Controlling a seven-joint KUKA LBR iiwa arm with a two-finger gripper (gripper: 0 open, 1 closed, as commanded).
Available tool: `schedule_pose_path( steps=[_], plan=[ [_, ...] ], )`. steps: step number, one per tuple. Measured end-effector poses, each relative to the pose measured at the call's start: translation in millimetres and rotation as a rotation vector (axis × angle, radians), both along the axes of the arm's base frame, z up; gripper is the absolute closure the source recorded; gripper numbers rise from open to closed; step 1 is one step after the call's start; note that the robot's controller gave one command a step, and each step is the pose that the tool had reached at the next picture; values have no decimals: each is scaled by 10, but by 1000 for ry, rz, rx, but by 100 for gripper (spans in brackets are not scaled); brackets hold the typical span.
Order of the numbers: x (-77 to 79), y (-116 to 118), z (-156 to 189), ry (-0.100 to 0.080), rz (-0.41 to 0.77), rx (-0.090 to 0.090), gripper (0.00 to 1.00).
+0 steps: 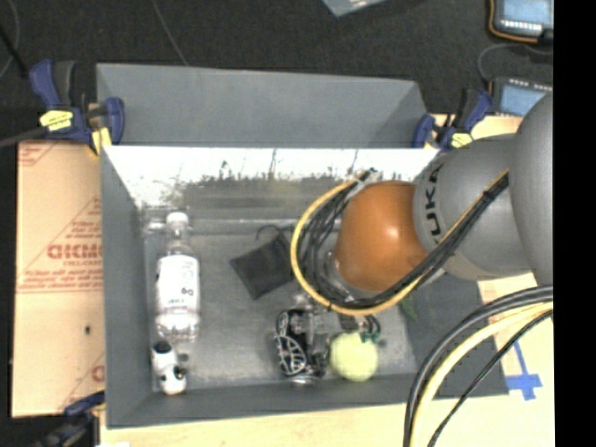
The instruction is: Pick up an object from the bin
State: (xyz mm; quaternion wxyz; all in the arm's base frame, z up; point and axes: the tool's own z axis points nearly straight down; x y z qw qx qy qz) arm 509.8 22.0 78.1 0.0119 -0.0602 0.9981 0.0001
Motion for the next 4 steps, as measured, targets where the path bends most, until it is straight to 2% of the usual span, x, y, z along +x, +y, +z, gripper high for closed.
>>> schedule_pose_path(
  steps=[4],
  plan=[
    [0,0,0,0,-3,0,100]
  ],
)
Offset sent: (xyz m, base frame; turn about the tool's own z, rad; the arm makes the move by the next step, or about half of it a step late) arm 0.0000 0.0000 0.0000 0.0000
